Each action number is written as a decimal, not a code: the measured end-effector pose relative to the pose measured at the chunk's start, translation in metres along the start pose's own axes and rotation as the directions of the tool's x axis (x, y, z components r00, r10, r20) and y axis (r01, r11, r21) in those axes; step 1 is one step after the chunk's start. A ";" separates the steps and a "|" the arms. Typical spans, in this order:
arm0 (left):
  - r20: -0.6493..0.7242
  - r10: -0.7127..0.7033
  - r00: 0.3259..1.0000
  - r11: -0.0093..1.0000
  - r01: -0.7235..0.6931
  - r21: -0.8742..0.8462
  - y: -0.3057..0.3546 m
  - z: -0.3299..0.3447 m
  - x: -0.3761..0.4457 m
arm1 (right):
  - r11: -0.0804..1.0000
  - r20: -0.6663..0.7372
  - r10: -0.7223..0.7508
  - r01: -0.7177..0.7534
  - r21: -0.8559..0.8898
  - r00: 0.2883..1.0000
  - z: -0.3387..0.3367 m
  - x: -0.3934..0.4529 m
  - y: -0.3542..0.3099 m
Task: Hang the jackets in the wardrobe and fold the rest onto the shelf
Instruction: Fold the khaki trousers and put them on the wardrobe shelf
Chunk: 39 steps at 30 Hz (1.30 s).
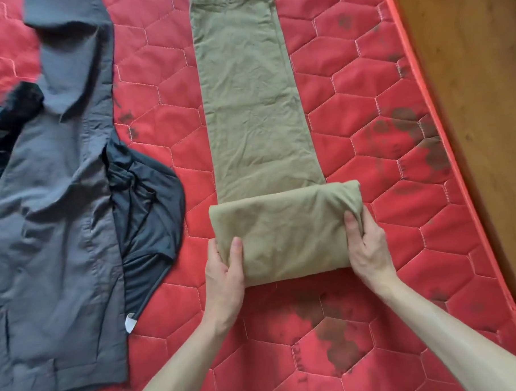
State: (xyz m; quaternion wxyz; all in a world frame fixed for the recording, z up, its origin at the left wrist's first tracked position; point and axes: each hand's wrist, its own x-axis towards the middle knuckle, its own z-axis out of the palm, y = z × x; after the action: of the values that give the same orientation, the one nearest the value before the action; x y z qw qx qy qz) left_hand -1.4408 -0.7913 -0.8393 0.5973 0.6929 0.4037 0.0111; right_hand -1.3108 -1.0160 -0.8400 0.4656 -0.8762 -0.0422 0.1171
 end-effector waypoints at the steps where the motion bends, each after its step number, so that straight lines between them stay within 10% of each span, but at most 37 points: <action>1: -0.035 0.009 0.999 1.000 -0.008 0.028 -0.002 0.002 0.001 | 0.999 0.005 -0.020 0.020 -0.028 1.000 0.004 0.009 -0.002; 11: -0.188 0.054 0.981 0.945 0.011 0.328 0.000 0.009 0.023 | 0.800 0.003 -0.033 0.028 -0.600 0.999 0.023 0.035 -0.002; 19: -0.150 0.169 0.974 0.815 -0.052 0.577 -0.002 0.000 0.034 | 0.782 -0.091 0.033 -0.083 -0.618 0.995 0.025 0.019 0.003; 22: -0.211 0.335 0.918 0.789 -0.152 0.595 0.009 0.004 0.032 | 0.803 -0.113 -0.163 0.065 -0.592 0.980 0.026 0.019 -0.005; 27: 0.298 0.598 0.744 0.318 -0.561 0.764 0.007 0.015 0.037 | 0.530 0.365 -0.496 0.608 -0.591 0.788 0.035 0.013 0.001; 32: 0.472 0.513 0.717 0.203 -0.635 0.745 -0.002 0.013 0.052 | 0.513 0.424 -0.469 0.629 -0.583 0.775 0.037 0.015 0.022; 39: 0.735 0.470 0.490 0.016 -0.837 0.548 -0.013 -0.022 0.067 | 0.465 0.495 -0.443 0.664 -0.586 0.747 0.035 0.020 0.024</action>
State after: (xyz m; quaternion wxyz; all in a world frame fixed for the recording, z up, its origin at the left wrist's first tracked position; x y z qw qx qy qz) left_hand -1.4136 -0.7359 -0.8754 0.1199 0.9807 -0.1490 -0.0417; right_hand -1.3009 -0.9979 -0.8819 0.0753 -0.8964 -0.4338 0.0506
